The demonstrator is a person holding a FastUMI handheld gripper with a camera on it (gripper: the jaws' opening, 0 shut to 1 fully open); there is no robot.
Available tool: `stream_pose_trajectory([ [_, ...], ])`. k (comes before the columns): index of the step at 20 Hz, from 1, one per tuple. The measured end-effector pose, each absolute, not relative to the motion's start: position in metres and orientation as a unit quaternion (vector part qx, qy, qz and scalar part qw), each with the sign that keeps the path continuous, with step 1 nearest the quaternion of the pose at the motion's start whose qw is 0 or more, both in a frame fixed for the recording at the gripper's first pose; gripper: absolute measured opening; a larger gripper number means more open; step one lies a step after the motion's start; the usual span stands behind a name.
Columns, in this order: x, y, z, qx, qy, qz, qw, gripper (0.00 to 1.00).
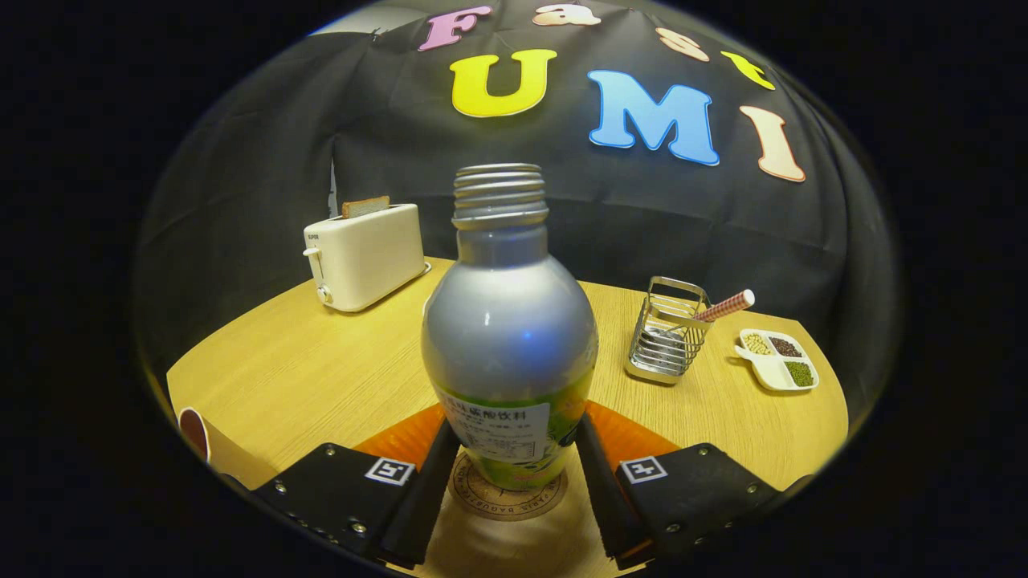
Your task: Take the bottle from table, then pour the juice into the cup, finally place the bottle on the coaster
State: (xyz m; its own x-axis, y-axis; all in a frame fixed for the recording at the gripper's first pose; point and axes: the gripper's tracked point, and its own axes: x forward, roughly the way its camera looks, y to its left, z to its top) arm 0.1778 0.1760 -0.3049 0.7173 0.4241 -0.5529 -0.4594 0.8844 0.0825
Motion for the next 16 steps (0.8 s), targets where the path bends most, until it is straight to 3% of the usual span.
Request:
stream_pose_trajectory([
  [8,0.171,0.169,-0.315,-0.033,0.303,0.234,0.923,0.81],
  [13,0.166,0.165,-0.304,-0.032,0.296,0.225,0.928,0.99],
  [16,0.162,0.164,-0.279,-0.015,0.279,0.219,0.935,0.99],
])
